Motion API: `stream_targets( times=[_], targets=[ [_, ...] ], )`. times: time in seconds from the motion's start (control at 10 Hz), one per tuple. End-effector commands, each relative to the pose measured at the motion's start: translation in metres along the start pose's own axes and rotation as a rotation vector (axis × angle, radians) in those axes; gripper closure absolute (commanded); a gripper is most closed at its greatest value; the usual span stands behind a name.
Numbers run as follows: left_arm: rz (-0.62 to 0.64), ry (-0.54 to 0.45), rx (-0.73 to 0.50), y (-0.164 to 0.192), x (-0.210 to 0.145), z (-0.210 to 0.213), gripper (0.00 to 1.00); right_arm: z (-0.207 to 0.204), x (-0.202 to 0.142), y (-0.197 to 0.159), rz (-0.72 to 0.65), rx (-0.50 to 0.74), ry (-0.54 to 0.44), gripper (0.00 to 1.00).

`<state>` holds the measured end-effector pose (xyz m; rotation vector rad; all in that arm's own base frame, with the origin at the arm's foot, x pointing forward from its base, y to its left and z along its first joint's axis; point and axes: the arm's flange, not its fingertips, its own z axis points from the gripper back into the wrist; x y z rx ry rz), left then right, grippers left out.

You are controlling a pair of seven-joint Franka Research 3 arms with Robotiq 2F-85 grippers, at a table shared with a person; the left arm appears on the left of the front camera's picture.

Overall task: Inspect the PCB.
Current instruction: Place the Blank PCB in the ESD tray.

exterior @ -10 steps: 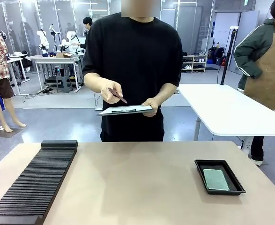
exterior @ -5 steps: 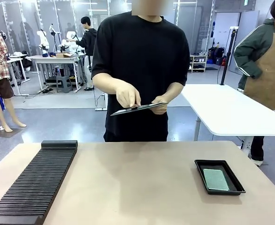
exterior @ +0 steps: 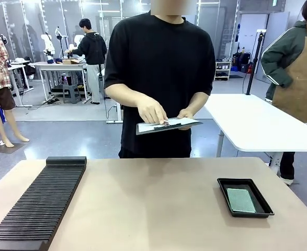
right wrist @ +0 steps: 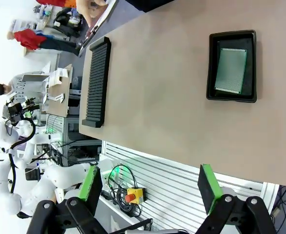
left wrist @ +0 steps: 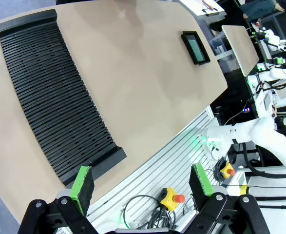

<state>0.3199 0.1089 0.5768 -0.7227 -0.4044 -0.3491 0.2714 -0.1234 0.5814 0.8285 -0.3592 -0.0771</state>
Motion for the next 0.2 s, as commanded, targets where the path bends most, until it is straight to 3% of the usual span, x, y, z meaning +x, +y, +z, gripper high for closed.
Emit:
stream_targets(
  times=[0.0,0.1],
  targets=[
    [0.013,0.024,0.012,-0.0017,0.0025,0.0044,0.0,0.0044,0.0002,-0.001,-0.001,-0.004,0.01,0.0],
    [0.013,0.024,0.012,-0.0017,0.0025,0.0044,0.0,0.0044,0.0002,-0.001,-0.001,-0.004,0.01,0.0]
  ],
)
